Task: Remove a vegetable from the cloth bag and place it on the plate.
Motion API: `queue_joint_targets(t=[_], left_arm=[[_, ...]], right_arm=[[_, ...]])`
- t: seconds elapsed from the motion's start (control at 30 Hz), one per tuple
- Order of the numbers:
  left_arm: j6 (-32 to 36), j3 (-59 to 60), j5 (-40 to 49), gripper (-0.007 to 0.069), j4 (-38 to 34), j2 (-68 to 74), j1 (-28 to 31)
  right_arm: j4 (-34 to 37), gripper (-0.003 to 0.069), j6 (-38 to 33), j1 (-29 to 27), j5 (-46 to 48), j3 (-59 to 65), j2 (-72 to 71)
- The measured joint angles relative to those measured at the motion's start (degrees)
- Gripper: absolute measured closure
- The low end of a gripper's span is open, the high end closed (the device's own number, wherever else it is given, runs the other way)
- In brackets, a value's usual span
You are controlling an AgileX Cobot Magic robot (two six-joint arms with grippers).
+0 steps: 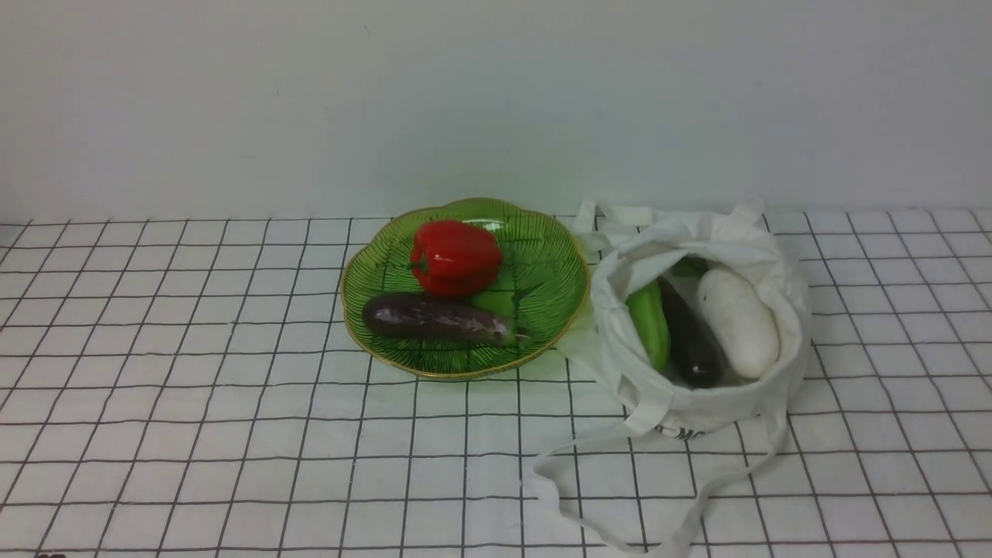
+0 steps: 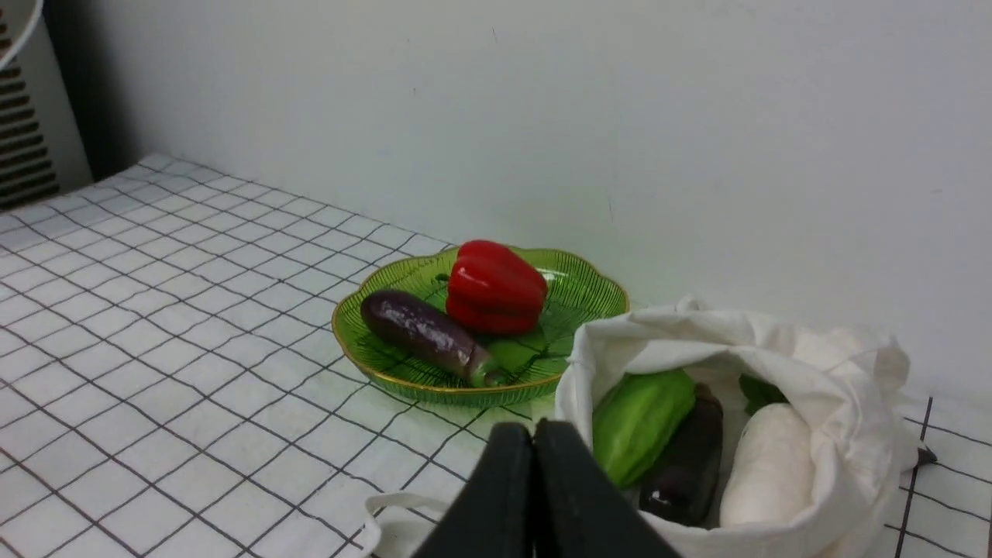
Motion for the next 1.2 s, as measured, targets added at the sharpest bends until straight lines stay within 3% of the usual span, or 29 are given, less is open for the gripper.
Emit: queue_joint_targets(t=[0.7,0.87,0.97,1.2], left_arm=[[0.0,0.0,0.0,0.0632,0.0,0.0,0.0],[0.0,0.0,0.0,0.0632,0.0,0.0,0.0],[0.0,0.0,0.0,0.0632,0.0,0.0,0.0],[0.0,0.0,0.0,0.0632,0.0,0.0,0.0]], right_arm=[[0.0,0.0673,0.2,0.0,3.3,0.1,-0.1],[0.2,0.0673,0.5,-0.7,-0.1,4.5,-1.0],[0.4,0.0673,0.7,-3.8,-1.6,7.3,-2.0],[2.3,0.0673,1.5,-19.0,-2.2,15.3,-6.5]])
